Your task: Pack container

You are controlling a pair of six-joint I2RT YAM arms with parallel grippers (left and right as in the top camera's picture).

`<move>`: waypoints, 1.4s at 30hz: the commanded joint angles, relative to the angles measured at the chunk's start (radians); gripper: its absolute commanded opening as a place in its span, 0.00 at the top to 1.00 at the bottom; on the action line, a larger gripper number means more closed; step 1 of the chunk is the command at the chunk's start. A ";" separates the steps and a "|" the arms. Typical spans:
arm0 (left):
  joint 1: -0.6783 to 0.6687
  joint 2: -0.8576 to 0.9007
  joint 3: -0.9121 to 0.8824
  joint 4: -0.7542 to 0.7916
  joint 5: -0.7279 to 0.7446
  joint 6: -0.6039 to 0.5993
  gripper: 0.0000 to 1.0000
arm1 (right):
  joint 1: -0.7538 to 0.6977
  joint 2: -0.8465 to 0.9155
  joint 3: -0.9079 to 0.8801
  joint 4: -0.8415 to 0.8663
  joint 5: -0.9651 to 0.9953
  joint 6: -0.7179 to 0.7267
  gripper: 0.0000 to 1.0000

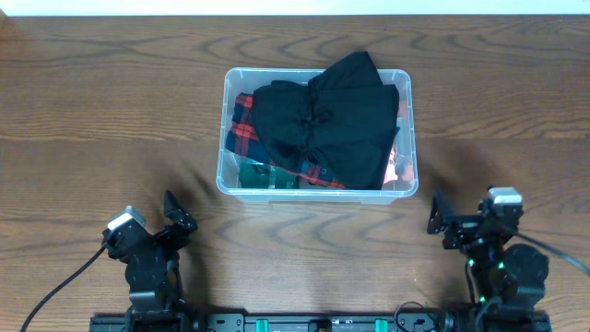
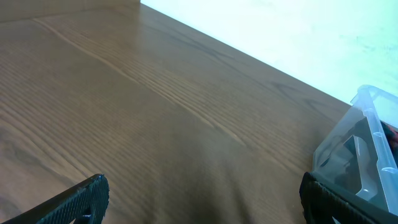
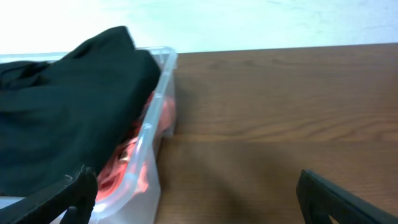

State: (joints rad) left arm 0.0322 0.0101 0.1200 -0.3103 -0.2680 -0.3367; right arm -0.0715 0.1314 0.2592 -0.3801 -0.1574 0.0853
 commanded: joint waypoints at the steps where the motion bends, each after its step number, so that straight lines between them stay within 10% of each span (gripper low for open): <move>1: 0.006 -0.006 -0.022 -0.005 -0.005 0.002 0.02 | 0.034 -0.083 -0.041 0.006 -0.008 -0.021 0.01; 42: 0.006 -0.006 -0.022 -0.005 -0.005 0.002 0.02 | 0.052 -0.126 -0.151 0.021 -0.012 -0.034 0.01</move>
